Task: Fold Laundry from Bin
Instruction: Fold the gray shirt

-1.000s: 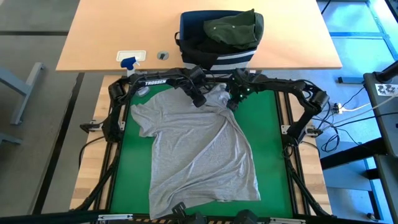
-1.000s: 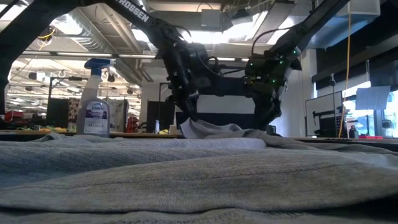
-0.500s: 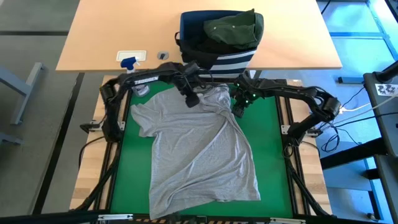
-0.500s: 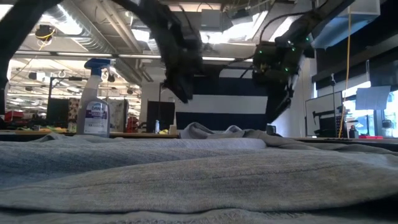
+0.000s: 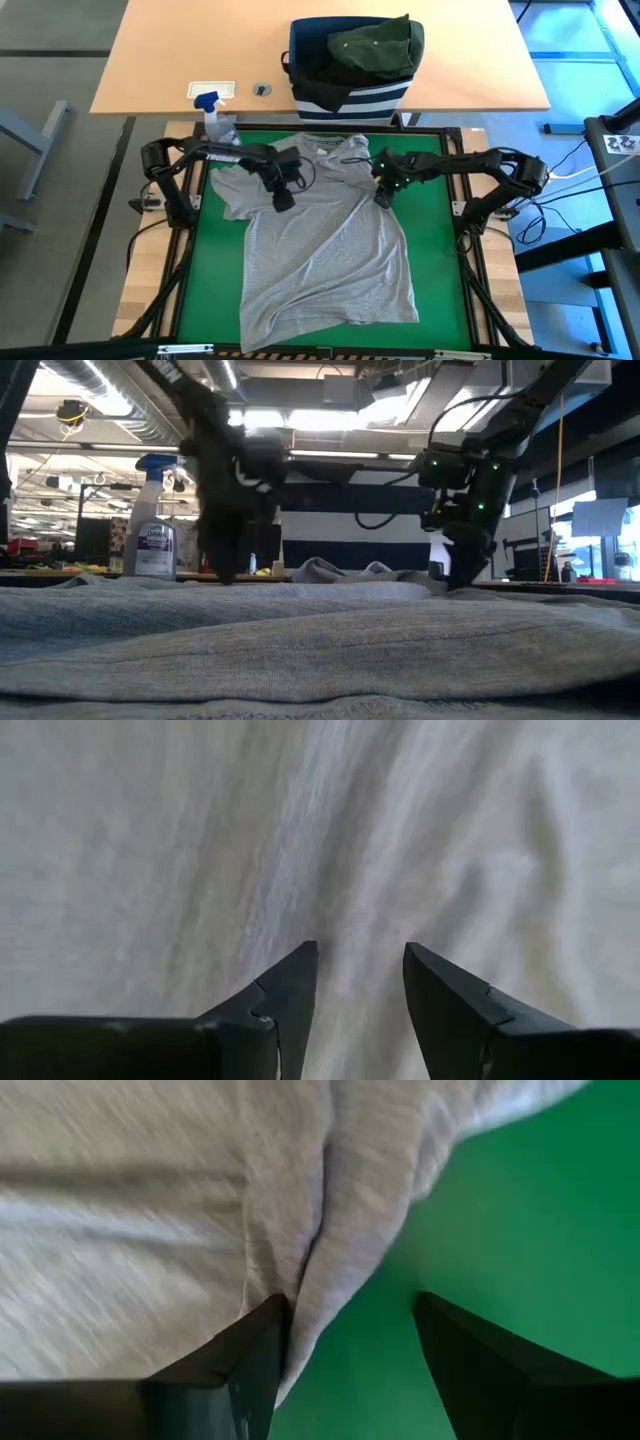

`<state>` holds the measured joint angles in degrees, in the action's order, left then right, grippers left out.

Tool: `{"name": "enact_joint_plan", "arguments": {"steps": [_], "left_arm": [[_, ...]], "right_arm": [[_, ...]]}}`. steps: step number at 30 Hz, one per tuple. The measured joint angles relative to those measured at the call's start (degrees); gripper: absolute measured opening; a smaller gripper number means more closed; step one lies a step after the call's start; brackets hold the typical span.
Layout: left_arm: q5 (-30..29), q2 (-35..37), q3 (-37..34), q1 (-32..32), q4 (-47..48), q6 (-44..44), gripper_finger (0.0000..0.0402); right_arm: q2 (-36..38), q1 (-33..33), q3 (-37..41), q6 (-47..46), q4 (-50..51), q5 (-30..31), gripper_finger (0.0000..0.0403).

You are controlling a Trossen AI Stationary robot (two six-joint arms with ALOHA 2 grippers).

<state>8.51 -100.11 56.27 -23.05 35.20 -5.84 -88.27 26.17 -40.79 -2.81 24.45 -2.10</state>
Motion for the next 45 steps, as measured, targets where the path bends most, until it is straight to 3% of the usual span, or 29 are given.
{"name": "enact_joint_plan", "arguments": {"steps": [7, 13, 16, 20, 23, 27, 34, 40, 45], "left_arm": [[-1.7, 0.6, -5.5, -0.7, -6.0, 0.0, 0.0144], [-4.3, 0.0, -3.4, -4.1, -9.8, 1.1, 0.0144], [-2.9, 0.2, 0.1, -5.3, -6.0, 3.3, 0.0144], [3.5, 4.8, 6.3, -5.3, -2.1, 6.3, 0.0144], [8.4, 8.3, 7.1, -3.6, -0.7, 6.9, 0.0144], [10.1, 12.3, 7.2, 1.0, 1.2, 7.0, 0.0144], [7.4, 11.7, 7.1, 14.4, 3.1, 2.4, 0.0144], [-0.2, 11.0, 7.0, 25.5, 3.4, -9.6, 0.0144], [-2.5, 11.0, 7.0, 34.0, 2.8, -21.9, 0.0144]], "right_arm": [[4.4, 0.0, 0.5, 1.9, 16.0, 1.9, 0.0225], [8.4, 0.1, 0.5, 1.6, 18.1, 7.2, 0.0225], [10.2, 0.1, -0.7, -1.0, 18.6, 4.1, 0.0225], [14.3, -0.3, -3.7, -3.4, 18.7, -6.5, 0.0225], [18.1, -2.8, -3.9, -6.7, 15.7, -12.0, 0.0225], [22.1, -10.4, -1.7, -13.4, 12.1, -12.4, 0.0225], [22.8, -30.0, 1.9, -25.0, 5.7, -9.2, 0.0225], [22.7, -47.6, 2.0, -36.2, 1.9, -2.3, 0.0225], [21.4, -62.9, 2.0, -43.4, -4.5, 6.3, 0.0225]]}}
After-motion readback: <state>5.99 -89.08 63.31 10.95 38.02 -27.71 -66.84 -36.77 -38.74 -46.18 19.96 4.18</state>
